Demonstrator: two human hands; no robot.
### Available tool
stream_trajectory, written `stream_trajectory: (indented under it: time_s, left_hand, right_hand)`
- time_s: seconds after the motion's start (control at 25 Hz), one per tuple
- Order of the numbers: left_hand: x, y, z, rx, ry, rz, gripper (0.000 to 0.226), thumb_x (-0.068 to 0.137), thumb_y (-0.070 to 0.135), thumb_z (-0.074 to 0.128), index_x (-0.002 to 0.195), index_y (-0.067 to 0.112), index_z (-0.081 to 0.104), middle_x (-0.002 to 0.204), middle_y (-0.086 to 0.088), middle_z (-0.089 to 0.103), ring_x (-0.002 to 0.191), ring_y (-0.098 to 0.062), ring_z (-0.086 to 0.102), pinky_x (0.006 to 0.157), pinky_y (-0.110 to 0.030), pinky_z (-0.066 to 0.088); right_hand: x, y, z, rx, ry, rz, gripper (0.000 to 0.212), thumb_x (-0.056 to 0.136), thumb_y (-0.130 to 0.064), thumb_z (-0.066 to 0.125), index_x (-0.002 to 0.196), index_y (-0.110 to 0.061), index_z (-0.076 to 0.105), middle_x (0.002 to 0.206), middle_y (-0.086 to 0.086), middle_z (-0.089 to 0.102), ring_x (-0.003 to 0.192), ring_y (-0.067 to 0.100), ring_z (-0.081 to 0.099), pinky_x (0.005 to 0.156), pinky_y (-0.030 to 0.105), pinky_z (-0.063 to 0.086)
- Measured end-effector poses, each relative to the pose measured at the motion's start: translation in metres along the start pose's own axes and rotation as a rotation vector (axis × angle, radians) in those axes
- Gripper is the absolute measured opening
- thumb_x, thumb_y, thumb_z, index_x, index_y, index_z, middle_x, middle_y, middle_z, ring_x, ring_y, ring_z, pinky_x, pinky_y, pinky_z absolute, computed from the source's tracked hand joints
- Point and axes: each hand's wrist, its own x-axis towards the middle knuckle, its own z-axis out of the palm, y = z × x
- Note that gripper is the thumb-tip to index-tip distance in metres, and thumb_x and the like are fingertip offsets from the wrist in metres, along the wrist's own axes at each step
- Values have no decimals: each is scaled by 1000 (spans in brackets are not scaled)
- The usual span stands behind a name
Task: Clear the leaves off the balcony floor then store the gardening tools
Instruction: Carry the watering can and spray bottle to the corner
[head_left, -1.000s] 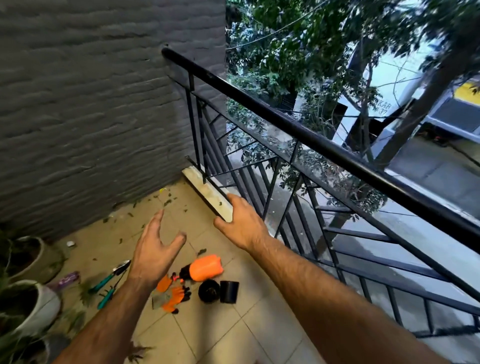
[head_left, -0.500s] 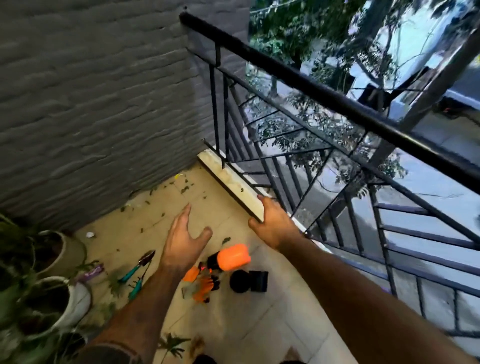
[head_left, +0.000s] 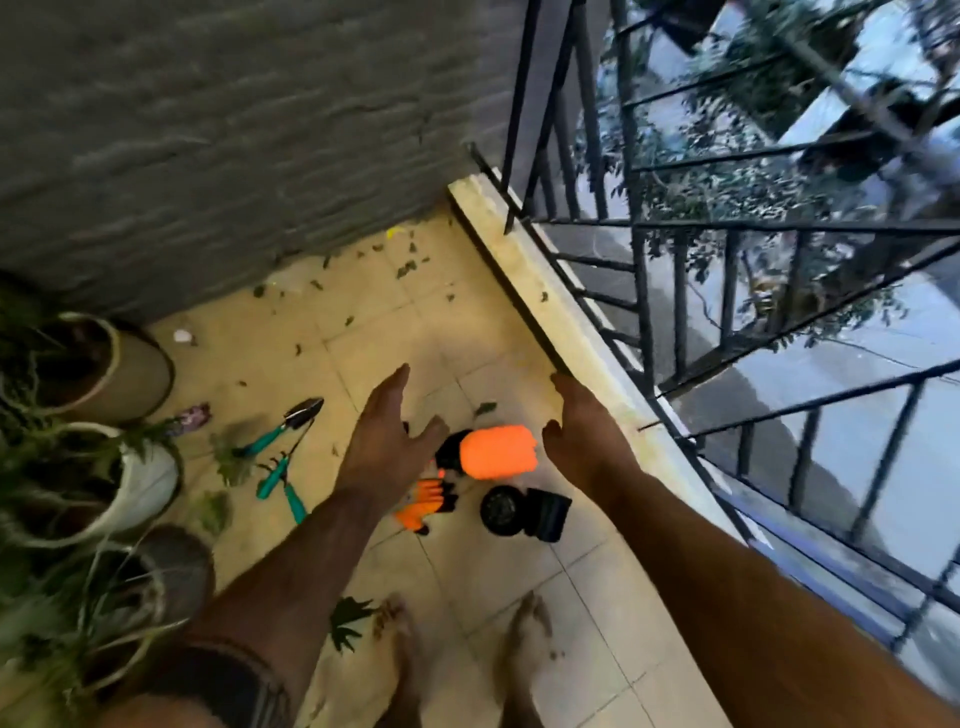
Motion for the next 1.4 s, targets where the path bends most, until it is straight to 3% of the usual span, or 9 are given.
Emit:
stream_trajectory:
  time_s: [0.16, 0.52, 0.72, 0.88, 1.0, 1.12, 1.2, 1.28, 1.4]
  left_hand:
    - [52, -67, 62, 52, -27, -35, 76, 97, 30, 62, 160, 27, 21, 164, 4, 23, 149, -14, 25, 106, -19, 23]
    - [166, -245, 210, 101, -120, -71, 81, 95, 38, 64, 160, 36, 15, 167, 9, 16, 151, -9, 17, 113, -21, 17]
    - [212, -326, 275, 77, -169, -74, 80, 93, 31, 67, 160, 27, 22, 163, 3, 28, 145, -15, 34, 113, -26, 32]
    - [227, -373, 315, 22, -194, -190, 58, 91, 17, 69, 145, 16, 48, 120, 13, 50, 118, -7, 50, 81, -15, 35]
    - [236, -394, 334, -50, -102, -261, 54, 92, 14, 69, 142, 14, 49, 114, 13, 49, 105, -12, 52, 72, -18, 36]
    - [247, -408, 345, -138, 47, -353, 60, 87, 21, 73, 141, 15, 49, 129, 2, 57, 81, -9, 55, 49, -12, 41]
    - [254, -412, 349, -196, 112, -451, 49, 86, 27, 73, 131, 15, 56, 114, 1, 63, 70, -3, 53, 43, -13, 40]
    - [258, -413, 352, -335, 119, -536, 26, 84, 28, 72, 103, 11, 66, 87, -1, 66, 65, -13, 60, 51, -19, 48]
    - [260, -404, 355, -562, 19, -570, 18, 88, 32, 72, 96, 17, 67, 91, -3, 66, 86, -21, 65, 82, -36, 57]
  right_hand:
    - [71, 40, 74, 3, -75, 11, 76, 95, -5, 53, 161, -29, 24, 166, 0, 31, 141, 23, 46, 106, 37, 47]
    - [213, 152, 273, -323, -206, -49, 75, 96, -20, 64, 159, -20, 24, 157, 8, 40, 144, 27, 37, 107, 42, 43]
    - [264, 184, 379, -517, -173, -193, 67, 95, -21, 64, 154, -17, 32, 157, 8, 37, 151, 29, 25, 116, 44, 34]
    - [296, 205, 428, -768, -178, -231, 92, 91, -29, 70, 160, -15, 12, 167, 15, 9, 156, 38, 2, 121, 62, 15]
    - [318, 218, 439, -924, -161, -283, 119, 84, -41, 76, 161, -18, -12, 168, 20, -6, 155, 45, -3, 119, 69, 11]
    - [337, 226, 442, -1010, -121, -303, 137, 73, -57, 80, 159, -18, -20, 166, 24, -2, 153, 48, 3, 114, 74, 13]
    - [347, 230, 442, -1042, -104, -322, 145, 64, -66, 81, 158, -17, -18, 162, 25, 8, 148, 48, 16, 113, 74, 19]
    - [352, 234, 439, -1053, -84, -340, 147, 59, -72, 79, 159, -16, -13, 159, 24, 15, 142, 46, 26, 112, 73, 23]
    - [352, 235, 430, -1014, 0, -317, 142, 59, -73, 77, 159, -16, -5, 155, 22, 20, 138, 44, 31, 112, 73, 26]
